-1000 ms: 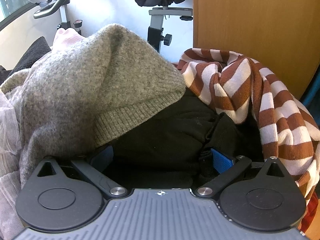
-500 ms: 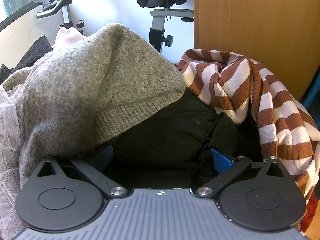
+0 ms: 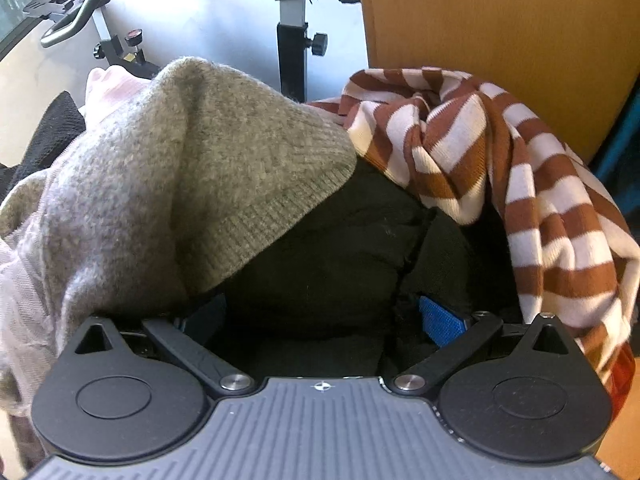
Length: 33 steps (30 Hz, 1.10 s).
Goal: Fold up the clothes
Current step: 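Close the right gripper on the grey sweater edge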
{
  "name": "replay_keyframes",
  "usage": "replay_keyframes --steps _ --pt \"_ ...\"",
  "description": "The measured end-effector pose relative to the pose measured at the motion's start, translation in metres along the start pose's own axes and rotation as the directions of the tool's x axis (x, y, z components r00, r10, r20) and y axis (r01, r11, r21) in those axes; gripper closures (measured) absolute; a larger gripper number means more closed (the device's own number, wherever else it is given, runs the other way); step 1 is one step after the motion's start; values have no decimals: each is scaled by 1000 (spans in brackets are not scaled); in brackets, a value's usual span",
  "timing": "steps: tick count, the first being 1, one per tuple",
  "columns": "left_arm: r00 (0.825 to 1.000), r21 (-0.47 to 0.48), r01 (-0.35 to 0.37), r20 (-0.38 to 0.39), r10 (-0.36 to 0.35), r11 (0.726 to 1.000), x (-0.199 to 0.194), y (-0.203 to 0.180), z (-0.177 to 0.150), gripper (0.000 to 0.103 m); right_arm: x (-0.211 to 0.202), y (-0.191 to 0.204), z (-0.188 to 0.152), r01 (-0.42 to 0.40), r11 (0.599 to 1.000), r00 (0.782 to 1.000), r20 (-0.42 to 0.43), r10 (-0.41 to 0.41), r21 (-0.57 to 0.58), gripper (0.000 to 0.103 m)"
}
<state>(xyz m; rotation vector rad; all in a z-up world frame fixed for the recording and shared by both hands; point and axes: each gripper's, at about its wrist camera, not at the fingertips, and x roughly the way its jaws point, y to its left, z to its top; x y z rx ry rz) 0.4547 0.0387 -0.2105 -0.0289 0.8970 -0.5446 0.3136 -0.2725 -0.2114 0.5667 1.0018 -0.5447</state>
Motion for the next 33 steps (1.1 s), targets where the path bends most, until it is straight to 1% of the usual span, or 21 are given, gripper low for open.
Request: replay_keyframes --steps 1,2,3,4,6,8,11,13,15,18,21,23,26,27,28,29,30,31,32,33 --pt "998 21 16 54 -17 1000 -11 -3 0 3 -6 0 1 0 1000 1000 -1 0 1 2" --pt "995 45 41 91 -45 998 -21 -7 1 2 -12 0 3 0 1000 1000 -1 0 1 5" --pt "991 68 74 104 -81 995 -29 -10 1 1 -22 1 5 -2 1000 1000 30 2 1 10" --pt "987 86 109 106 -118 990 -34 -13 1 1 -33 2 7 -10 1000 997 75 11 -3 10" --pt "982 101 164 80 -172 981 -37 -18 -2 1 -55 7 12 -25 999 986 162 29 -23 9" --pt "977 106 203 44 -209 973 -36 -23 -7 1 -62 15 21 -37 998 981 188 45 -50 9" --pt "976 88 219 -1 -220 972 -33 -28 -16 1 -55 31 30 -68 994 980 182 83 -85 9" --pt "974 80 228 -5 -228 970 -36 -29 -20 1 -49 41 30 -50 993 982 178 68 -105 9" --pt "975 92 223 -7 -223 971 -40 -30 -20 1 -52 46 29 -30 995 978 201 49 -98 9" --pt "978 82 209 -22 -208 975 -40 -23 -24 1 -70 44 25 -42 997 961 271 57 -60 9" --pt "979 51 204 -38 -202 978 -38 -17 -25 1 -78 33 31 -93 996 953 288 93 -13 9" --pt "980 36 195 -47 -193 980 -37 -13 -26 1 -76 32 34 -131 991 955 268 131 -18 9" --pt "982 7 179 -63 -178 984 -32 -7 -28 1 -62 43 28 -153 983 965 198 170 -97 9" --pt "982 -6 175 -68 -175 984 -30 -5 -29 1 -56 47 22 -161 980 968 173 180 -120 12" --pt "982 -16 173 -74 -174 985 -30 -3 -29 1 -51 49 16 -178 975 969 150 197 -129 20" --pt "981 -20 172 -82 -173 985 -29 -1 -30 1 -46 51 10 -196 971 969 127 214 -138 25" --pt "981 -20 172 -92 -173 985 -29 -1 -30 1 -45 50 5 -220 966 964 120 237 -137 33" --pt "980 -16 169 -104 -169 986 -27 0 -31 1 -45 48 1 -245 960 959 113 260 -136 44" --pt "980 -10 164 -112 -164 986 -26 0 -31 1 -44 47 -3 -269 954 953 107 284 -135 51" --pt "980 -6 163 -116 -162 987 -26 -1 -31 2 -45 45 -5 -267 953 954 100 282 -140 57"
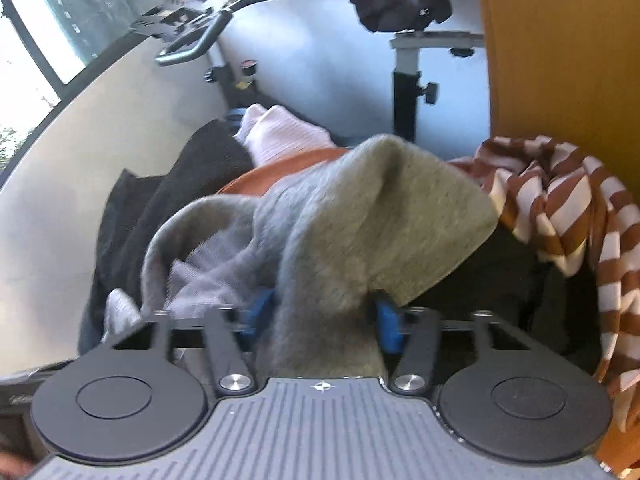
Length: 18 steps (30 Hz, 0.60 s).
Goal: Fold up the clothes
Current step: 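Close the right gripper on the grey sweater edge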
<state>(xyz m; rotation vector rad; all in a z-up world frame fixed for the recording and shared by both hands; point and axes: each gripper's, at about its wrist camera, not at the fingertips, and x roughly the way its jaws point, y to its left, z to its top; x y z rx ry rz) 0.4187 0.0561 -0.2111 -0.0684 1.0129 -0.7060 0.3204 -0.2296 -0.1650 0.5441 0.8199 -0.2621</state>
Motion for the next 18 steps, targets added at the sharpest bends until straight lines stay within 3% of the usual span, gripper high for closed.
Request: replay_keyframes --steps 2,3,4,5,8,10,13,16,17,18 --pt "1000 2 0 -3 0 1000 1 0 1 5 -4 -4 -2 6 1000 1000 -9 -6 -9 71" --pt "1000 5 1 -9 -1 1000 2 0 1 10 -6 -8 -2 10 1000 1000 -10 -10 -12 83" --pt "1000 13 4 -16 -3 1000 3 -1 2 17 -9 -12 -3 17 1000 1000 -9 -17 -3 87" --pt "1000 24 7 -22 -6 1000 3 -1 2 21 -12 -15 -4 24 1000 1000 -8 -24 7 88" --pt "1000 62 4 -14 -3 998 -1 -4 6 44 -24 -33 -11 50 995 999 16 -51 85 91" --pt "1000 82 -9 11 9 997 -7 -6 9 74 -34 -49 -16 76 983 996 37 -83 167 92" --pt "997 75 -31 80 25 997 -20 -3 13 97 -51 -69 -22 138 957 985 67 -160 254 93" --pt "992 29 -57 118 53 998 -29 6 19 92 -62 -83 -29 198 931 970 73 -230 308 93" --pt "992 14 -62 115 60 998 -30 9 20 85 -60 -87 -31 205 923 972 46 -232 326 93" --pt "992 0 -67 108 67 998 -29 12 21 61 -55 -91 -34 195 913 977 14 -213 357 92"
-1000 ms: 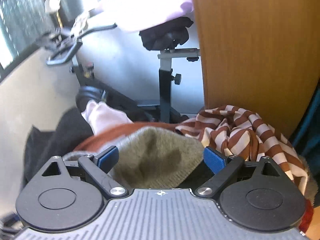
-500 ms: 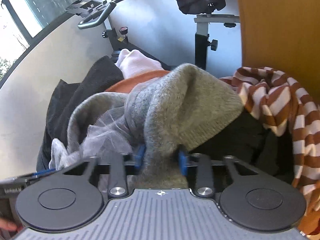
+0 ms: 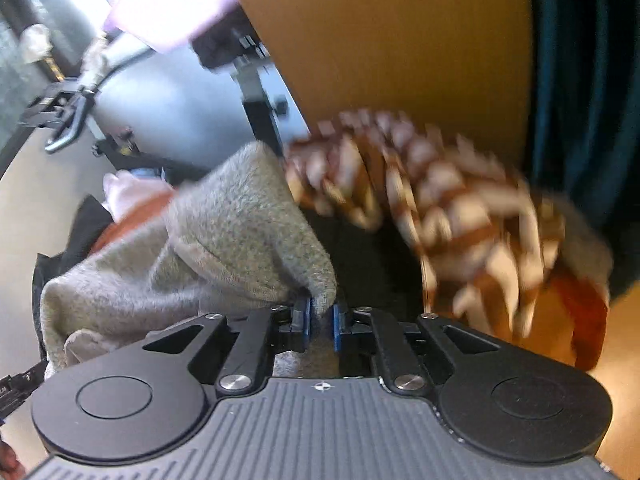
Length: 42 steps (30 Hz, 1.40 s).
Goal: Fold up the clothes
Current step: 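Close the right gripper on the grey sweater edge, then close the left gripper on the grey sweater while the right gripper holds it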
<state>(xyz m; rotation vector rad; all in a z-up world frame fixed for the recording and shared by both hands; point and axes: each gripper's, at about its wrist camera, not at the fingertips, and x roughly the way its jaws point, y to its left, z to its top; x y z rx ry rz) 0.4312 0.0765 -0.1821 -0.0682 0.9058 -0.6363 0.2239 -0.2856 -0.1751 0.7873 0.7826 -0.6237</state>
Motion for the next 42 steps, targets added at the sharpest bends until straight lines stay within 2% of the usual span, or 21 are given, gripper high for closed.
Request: replay_keyframes --steps 1,3,6,11,14,15,17,22,25,28,30,32,35,37,42 --pt "1000 -10 -1 -6 1 1000 0 1 0 29 4 -2 -2 -6 999 1000 -23 6 33 91" --pt "1000 -21 15 2 -15 1000 -3 0 -2 5 8 -2 -4 -10 998 999 -41 12 55 90" --pt "999 22 48 15 -48 999 -6 -11 -6 3 7 4 -6 -7 1000 999 -38 8 28 88" --pt "996 168 82 -42 -76 982 0 -37 -12 1 7 7 -5 -19 999 999 -37 20 30 80" --pt "993 252 79 -103 -55 964 9 -50 -18 1 6 10 -5 -9 1000 1000 -29 9 6 66" --pt "991 269 81 -121 -50 960 12 -52 -19 1 6 11 -5 -16 1000 1000 -25 16 1 58" --pt "987 285 87 -152 -45 955 20 -55 -23 1 5 13 -5 -30 1000 999 -15 30 -9 52" --pt "978 224 85 -205 -39 971 35 -47 -21 1 7 18 -5 -39 998 999 -26 38 -41 45" --pt "981 257 100 -186 -52 961 29 -48 -20 1 7 19 -5 -41 998 999 -29 40 -44 42" --pt "987 341 146 -108 -115 929 13 -47 -24 1 8 19 -4 -43 998 999 -28 42 -39 38" --pt "988 379 152 -58 -140 913 6 -46 -29 1 10 19 -4 -43 998 998 -36 42 -38 36" --pt "986 362 169 -75 -152 917 6 -42 -32 1 13 20 -5 -41 998 998 -47 39 -41 35" --pt "977 264 195 -142 -162 945 7 -32 -34 1 17 25 -7 -21 998 998 -67 17 -58 29" --pt "973 221 207 -148 -177 953 3 -24 -36 1 18 26 -7 -24 997 997 -70 20 -67 25" --pt "970 227 220 -157 -187 949 -8 -20 -39 1 20 28 -7 -28 997 997 -79 22 -70 22"
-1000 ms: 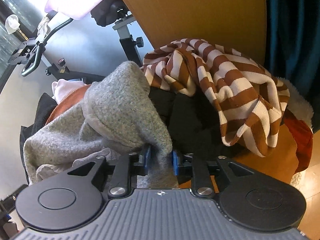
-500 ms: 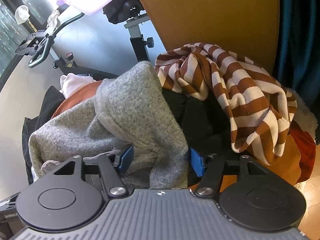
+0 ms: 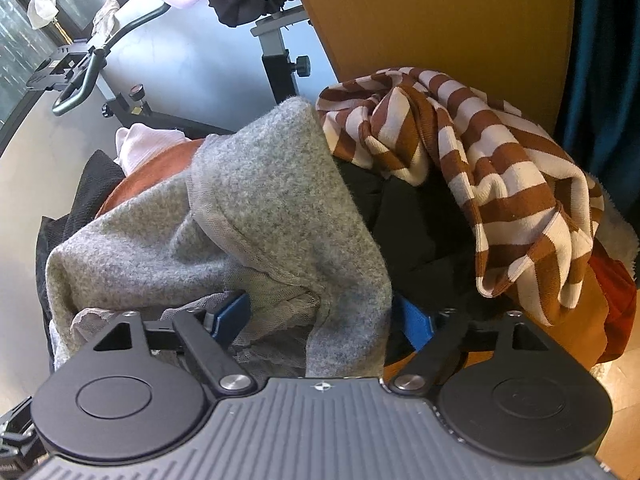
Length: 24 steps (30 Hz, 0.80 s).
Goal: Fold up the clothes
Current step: 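Close the left gripper on the grey sweater while the right gripper holds it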
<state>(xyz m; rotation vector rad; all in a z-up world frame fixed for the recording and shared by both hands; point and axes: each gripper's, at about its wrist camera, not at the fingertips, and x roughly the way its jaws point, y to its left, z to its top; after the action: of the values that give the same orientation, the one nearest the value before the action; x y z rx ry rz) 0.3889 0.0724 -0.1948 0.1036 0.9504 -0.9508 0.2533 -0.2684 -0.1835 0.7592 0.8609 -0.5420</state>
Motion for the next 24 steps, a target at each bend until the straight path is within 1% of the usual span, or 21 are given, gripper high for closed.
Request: replay_keyframes --steps 2,4,5,8,10,11,14,15,17,18,19,20,22,23,24 --pt "999 -14 36 16 -35 999 -5 1 0 1 0 0 1 -2 1000 1000 -2 2 0 22" --pt "999 2 42 34 -42 999 -7 1 0 1 0 0 1 -2 1000 1000 0 2 -5 22" --pt "999 11 30 36 -30 999 -6 1 1 1 -1 0 1 0 1000 1000 -1 0 -7 22" --pt "997 43 -71 -29 72 997 17 1 0 1 0 0 1 6 1000 1000 -7 -6 -6 22" --pt "992 70 -118 -39 121 991 29 -2 -2 1 0 0 0 11 1000 1000 -9 -11 -3 21" --pt "989 67 -138 -40 141 988 34 -2 -1 1 0 0 0 12 1000 1000 -9 -12 -5 21" --pt "989 -8 -147 -33 146 989 40 0 6 1 -2 0 1 14 1000 1000 -4 -14 -11 19" --pt "988 -19 -151 -27 150 988 40 2 8 1 -3 0 1 15 1000 1000 -2 -15 -11 19" --pt "987 -18 -159 -21 159 987 40 3 11 6 -5 -1 2 17 1000 1000 3 -17 -13 19" --pt "988 -15 -152 -17 152 988 39 3 13 20 -5 -1 2 18 1000 1000 5 -18 -14 19" --pt "991 -9 -136 -14 136 991 36 2 15 39 -6 -1 3 18 1000 1000 6 -17 -16 19" --pt "993 -4 -120 -10 120 993 34 2 17 48 -6 -1 3 17 1000 1000 6 -17 -18 18" --pt "996 3 -94 5 94 996 29 0 20 80 -3 -1 2 14 1000 1000 -5 -14 -19 18" --pt "996 9 -87 17 87 996 26 -2 21 86 -2 0 2 13 1000 1000 -12 -13 -19 18" --pt "996 16 -83 29 82 996 23 -6 22 88 1 0 1 10 1000 1000 -24 -10 -17 18"
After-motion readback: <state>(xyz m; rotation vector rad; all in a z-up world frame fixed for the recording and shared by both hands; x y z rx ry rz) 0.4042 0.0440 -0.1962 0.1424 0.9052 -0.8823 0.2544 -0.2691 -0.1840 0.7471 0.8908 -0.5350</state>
